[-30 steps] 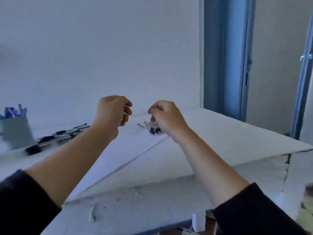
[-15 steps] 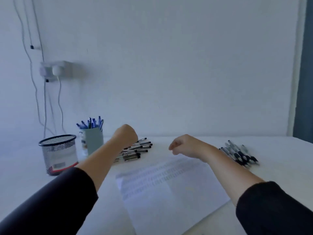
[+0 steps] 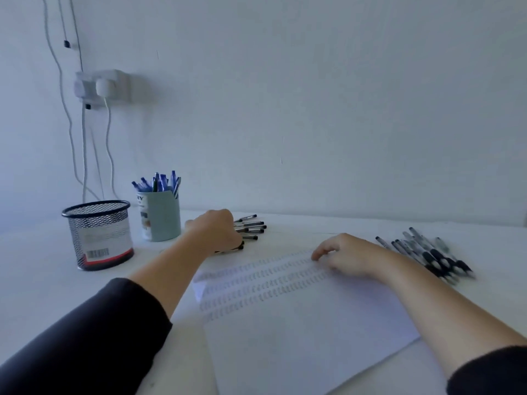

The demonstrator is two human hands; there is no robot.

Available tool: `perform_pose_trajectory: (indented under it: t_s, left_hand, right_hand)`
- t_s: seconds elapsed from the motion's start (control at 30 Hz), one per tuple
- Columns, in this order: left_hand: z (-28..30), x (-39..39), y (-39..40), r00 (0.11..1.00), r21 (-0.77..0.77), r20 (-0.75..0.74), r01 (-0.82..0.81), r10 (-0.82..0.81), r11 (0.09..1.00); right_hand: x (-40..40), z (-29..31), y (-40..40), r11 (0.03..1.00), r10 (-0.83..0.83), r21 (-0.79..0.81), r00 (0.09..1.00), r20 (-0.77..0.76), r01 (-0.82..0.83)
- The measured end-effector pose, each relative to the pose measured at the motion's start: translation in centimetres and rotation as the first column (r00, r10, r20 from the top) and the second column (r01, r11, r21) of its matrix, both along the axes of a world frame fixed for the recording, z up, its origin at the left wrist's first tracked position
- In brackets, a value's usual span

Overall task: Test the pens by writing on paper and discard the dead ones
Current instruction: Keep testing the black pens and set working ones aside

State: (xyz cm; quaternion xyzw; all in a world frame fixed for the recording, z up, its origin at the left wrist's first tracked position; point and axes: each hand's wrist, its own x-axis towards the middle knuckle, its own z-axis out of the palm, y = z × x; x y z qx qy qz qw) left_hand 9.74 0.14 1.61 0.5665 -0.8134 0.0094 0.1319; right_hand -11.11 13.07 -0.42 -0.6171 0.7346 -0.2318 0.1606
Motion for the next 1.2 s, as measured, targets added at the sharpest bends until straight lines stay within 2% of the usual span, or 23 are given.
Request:
perform_pose_trajectory:
  t_s: [0.17, 0.4, 0.57, 0.67, 0.77, 1.03, 1.2]
  left_hand:
    - [-0.5, 0.1, -0.2, 0.998, -0.033, 0.024, 0.052, -0.051, 0.998]
    - [-0.7, -0.4, -0.1, 0.999, -0.169, 0.001, 0.038, -0.039, 0.985]
    - [-0.6, -1.0, 0.3, 0.971, -0.392, -0.185, 0.07, -0.153, 0.917]
    - [-0.9, -1.7, 1.3, 0.955, -0.43, -0.191, 0.128, -0.229, 0.894]
    - [-1.2, -2.3, 2.0, 0.972, -0.468, -0.099, 0.144, -0.213, 0.872]
    - [-1.4, -3.0, 3.2, 0.962, -0.522, -0.062, 0.196, -0.267, 0.83]
    - [-1.3, -2.8, 3.4, 0.962, -0.522, -0.042, 0.21, -0.271, 0.826]
  right_hand:
    - [-0.5, 0.5, 1.2, 1.0, -0.025, 0.009, 1.0, -0.012, 0.026]
    - [-3.0, 1.0, 1.7, 0.981, -0.128, -0.135, 0.989, 0.072, 0.137]
    - [-3.8, 0.2, 2.2, 0.972, -0.205, 0.075, 0.956, -0.209, 0.225]
    - [-3.2, 0.3, 2.5, 0.96, -0.216, 0.142, 0.96, -0.178, 0.242]
    - [-2.1, 0.7, 2.9, 0.953, -0.214, 0.175, 0.959, -0.186, 0.246]
    - [-2.3, 0.2, 2.1, 0.958, -0.198, 0.149, 0.941, -0.275, 0.245]
    - [-3.6, 1.1, 2.8, 0.966, -0.071, 0.216, 0.951, -0.302, 0.141]
